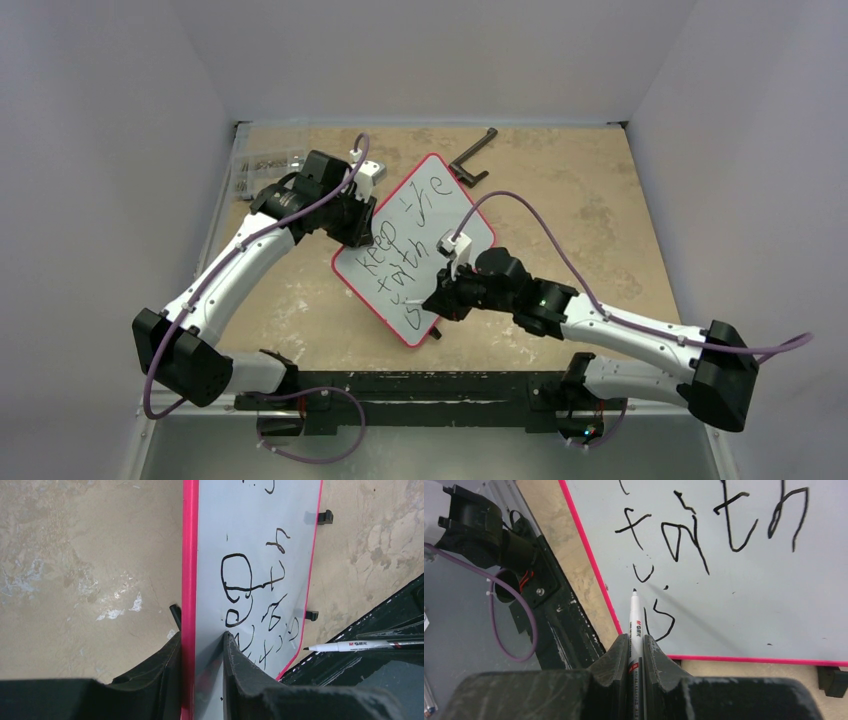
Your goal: Write a sentence on the whiteboard
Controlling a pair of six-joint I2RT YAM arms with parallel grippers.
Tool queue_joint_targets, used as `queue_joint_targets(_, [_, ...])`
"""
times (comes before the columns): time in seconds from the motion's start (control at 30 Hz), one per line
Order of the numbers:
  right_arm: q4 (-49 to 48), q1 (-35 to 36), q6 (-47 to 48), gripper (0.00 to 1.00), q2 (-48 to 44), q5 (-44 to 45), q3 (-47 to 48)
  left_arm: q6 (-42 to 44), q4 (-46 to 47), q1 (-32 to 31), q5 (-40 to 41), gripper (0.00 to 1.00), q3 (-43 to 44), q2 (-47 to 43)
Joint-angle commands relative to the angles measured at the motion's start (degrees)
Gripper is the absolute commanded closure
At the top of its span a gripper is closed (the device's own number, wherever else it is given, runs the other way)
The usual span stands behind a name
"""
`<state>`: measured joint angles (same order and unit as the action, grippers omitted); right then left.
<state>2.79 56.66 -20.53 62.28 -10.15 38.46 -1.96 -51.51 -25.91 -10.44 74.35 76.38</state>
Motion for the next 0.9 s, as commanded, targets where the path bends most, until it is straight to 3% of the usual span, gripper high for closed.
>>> queue_joint_targets(0.0, [-1.9, -0.2, -1.2, 1.0, -2.4, 6.6, -0.5, 4.4, -1.5, 1.0, 14.3, 1.0, -0.8, 0.6])
queue_joint_targets(0.2, [-2.5, -0.7, -1.7, 1.0, -3.8, 10.9, -3.6, 4.4, -1.5, 1.0, 14.1, 1.0, -0.8, 0.6])
queue_joint_targets(0.87, [-6.2, -1.1, -0.6, 1.0, -3.2, 5.3, -6.1, 4.5, -1.7, 1.0, 13.9, 1.0, -0.6, 0.8])
